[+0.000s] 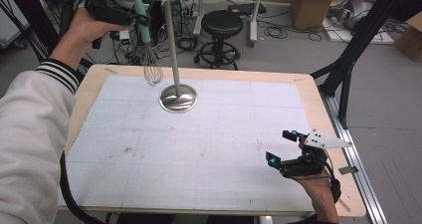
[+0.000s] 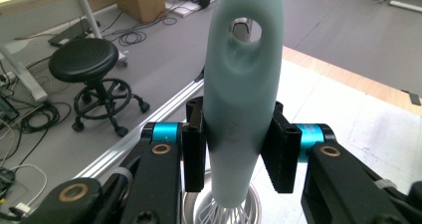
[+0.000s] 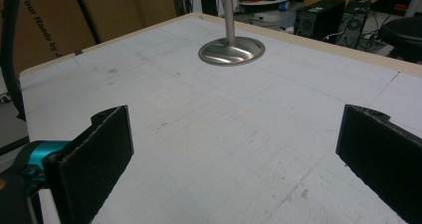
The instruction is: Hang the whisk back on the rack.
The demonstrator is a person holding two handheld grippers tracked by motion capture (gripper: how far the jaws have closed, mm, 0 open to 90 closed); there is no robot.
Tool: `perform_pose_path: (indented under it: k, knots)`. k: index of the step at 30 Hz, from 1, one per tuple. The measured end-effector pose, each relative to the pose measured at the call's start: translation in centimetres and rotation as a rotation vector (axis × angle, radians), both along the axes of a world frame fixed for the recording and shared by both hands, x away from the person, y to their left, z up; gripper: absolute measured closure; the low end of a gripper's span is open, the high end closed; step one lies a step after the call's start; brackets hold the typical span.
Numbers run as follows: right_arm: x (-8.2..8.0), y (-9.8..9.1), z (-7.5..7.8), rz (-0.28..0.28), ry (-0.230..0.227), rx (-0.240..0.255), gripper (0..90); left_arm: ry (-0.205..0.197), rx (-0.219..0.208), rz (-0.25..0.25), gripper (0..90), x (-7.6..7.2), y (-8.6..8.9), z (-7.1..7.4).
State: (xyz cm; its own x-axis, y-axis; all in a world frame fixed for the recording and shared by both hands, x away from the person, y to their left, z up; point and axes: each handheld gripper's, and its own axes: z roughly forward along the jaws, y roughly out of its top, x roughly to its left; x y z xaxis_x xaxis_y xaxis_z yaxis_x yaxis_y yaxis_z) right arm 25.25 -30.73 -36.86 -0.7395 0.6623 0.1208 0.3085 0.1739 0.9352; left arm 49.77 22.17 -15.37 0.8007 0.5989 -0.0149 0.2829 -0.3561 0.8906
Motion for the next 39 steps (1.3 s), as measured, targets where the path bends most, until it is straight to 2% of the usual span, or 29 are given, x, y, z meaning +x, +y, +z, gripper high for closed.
perform_pose_path:
  k: [5, 10, 12, 16, 23, 28, 29, 31, 34, 37, 39]
  knots:
    - [0.0, 0.1, 0.0, 0.002, 0.004, 0.003, 0.3, -0.001, -0.002, 0.004, 66.3, 0.2, -0.3, 0.1]
    - [0.0, 0.0, 0.0, 0.000, -0.002, 0.005, 0.3, -0.002, 0.013, 0.016, 66.3, 0.3, -0.5, -0.1]
    - [-0.1, -0.1, 0.0, -0.002, 0.000, 0.007, 0.3, -0.004, 0.001, 0.016, 66.2, 0.4, -0.6, -0.1]
    - [-0.1, -0.1, 0.0, -0.001, -0.002, 0.007, 0.3, -0.001, 0.017, 0.017, 66.2, 0.6, -0.9, -0.4]
    - [-0.1, -0.3, 0.1, -0.001, -0.004, 0.010, 0.3, -0.004, 0.020, 0.021, 66.1, 0.8, -1.3, -0.6]
    - [-0.2, -0.4, 0.1, -0.002, -0.004, 0.015, 0.3, -0.014, 0.018, 0.046, 65.3, 0.8, -1.5, -0.7]
    - [-0.2, -0.4, 0.1, -0.002, -0.003, 0.015, 0.3, -0.021, 0.005, 0.054, 63.2, 0.7, -1.5, -0.7]
    - [-0.2, -0.4, 0.1, -0.006, -0.010, 0.014, 0.3, -0.041, -0.017, 0.065, 52.0, 0.6, -1.4, -0.6]
    - [-0.3, -0.4, 0.3, -0.006, -0.013, 0.019, 0.3, -0.050, 0.000, 0.063, 43.3, 0.3, -1.2, -0.7]
    - [-0.3, -0.5, 0.4, -0.010, -0.017, 0.021, 0.3, -0.051, -0.013, 0.077, 32.7, -0.4, -0.6, -0.8]
    - [-0.2, -0.6, 0.4, -0.010, -0.021, 0.023, 0.3, -0.039, 0.018, 0.085, 25.3, -1.0, -0.2, -0.6]
